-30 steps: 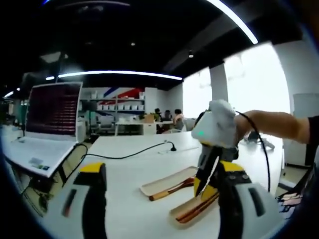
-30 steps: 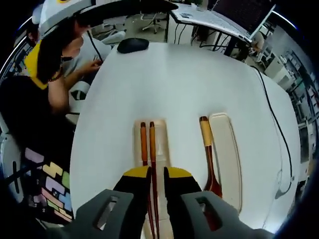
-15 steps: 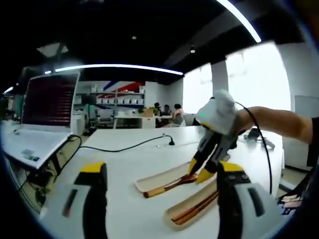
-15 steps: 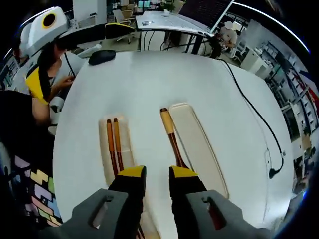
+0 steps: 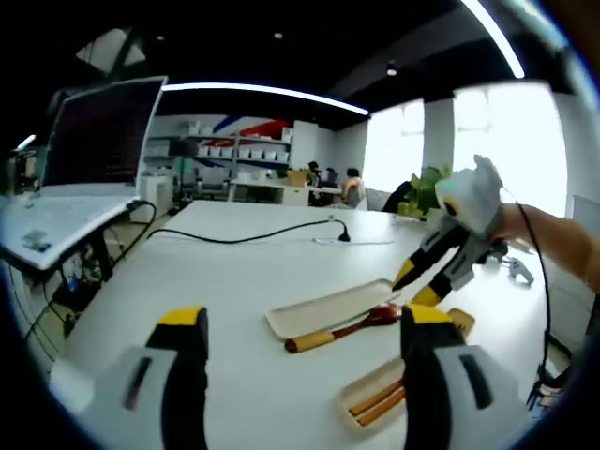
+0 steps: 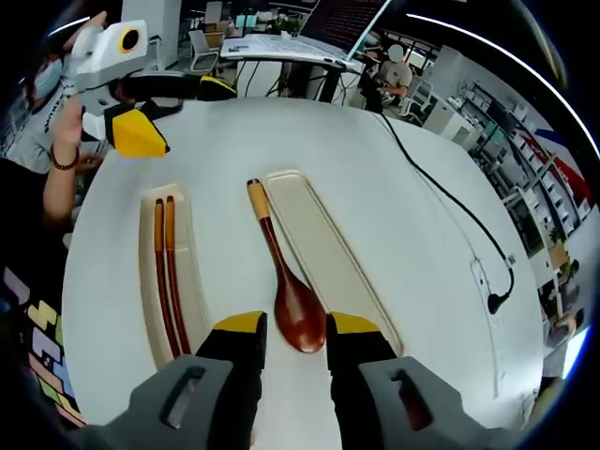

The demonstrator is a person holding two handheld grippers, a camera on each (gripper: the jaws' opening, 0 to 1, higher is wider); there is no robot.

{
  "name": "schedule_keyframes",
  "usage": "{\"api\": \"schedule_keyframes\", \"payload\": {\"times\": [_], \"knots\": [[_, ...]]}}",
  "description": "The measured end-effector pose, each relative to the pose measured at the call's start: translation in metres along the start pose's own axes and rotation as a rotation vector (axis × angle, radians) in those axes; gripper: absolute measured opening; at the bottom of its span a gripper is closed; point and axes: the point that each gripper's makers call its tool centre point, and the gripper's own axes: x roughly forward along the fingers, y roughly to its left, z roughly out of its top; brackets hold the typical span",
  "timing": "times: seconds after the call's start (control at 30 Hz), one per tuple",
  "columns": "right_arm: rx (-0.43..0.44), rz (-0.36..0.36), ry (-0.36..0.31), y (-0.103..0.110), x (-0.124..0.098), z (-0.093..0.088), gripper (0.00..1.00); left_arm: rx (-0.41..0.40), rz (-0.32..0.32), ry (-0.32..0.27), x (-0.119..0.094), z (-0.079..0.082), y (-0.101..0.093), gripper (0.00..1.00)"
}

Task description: Arrange the utensils inside the cutlery case until each visible utensil rests in its matching compartment.

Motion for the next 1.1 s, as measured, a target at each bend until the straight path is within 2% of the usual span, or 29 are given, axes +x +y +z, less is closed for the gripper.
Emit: {"api": "schedule_keyframes", "payload": {"times": [0.07, 0.23, 0.3, 0.43, 0.53, 0.63, 0.73, 0.83, 1.1], "knots": [[0.014, -0.006, -0.02, -0.001, 0.001, -0.001, 0.27, 0.033, -0.002, 0.005, 0.006, -0.003, 0.001, 0.91], [0.013, 0.011, -0.11, -0.008, 0.008, 0.006, 0.34, 0.003, -0.007, 0.089, 0.025, -0.026, 0.006, 0.9], [0.007, 0.009, -0.116, -0.008, 0.008, 0.004, 0.35, 0.002, 0.026, 0.148, 0.028, -0.034, 0.011, 0.85], [0.026, 0.006, -0.12, -0.011, 0.01, -0.001, 0.36, 0.016, 0.026, 0.149, 0.039, -0.033, 0.009, 0.82], [0.037, 0.012, -0.115, -0.01, 0.011, -0.007, 0.36, 0.015, -0.003, 0.21, 0.046, -0.045, 0.002, 0.79], [0.034, 0.018, -0.132, -0.007, 0.009, -0.007, 0.34, 0.001, -0.023, 0.223, 0.05, -0.051, -0.002, 0.75], [0.049, 0.025, -0.136, -0.004, 0.009, -0.009, 0.27, 0.019, -0.026, 0.229, 0.053, -0.056, -0.001, 0.74], [0.052, 0.027, -0.132, -0.002, 0.011, -0.012, 0.29, 0.015, -0.022, 0.241, 0.053, -0.06, 0.0, 0.73], [0.052, 0.035, -0.14, 0.002, 0.016, -0.013, 0.3, 0.031, -0.037, 0.226, 0.055, -0.06, -0.002, 0.72]]}}
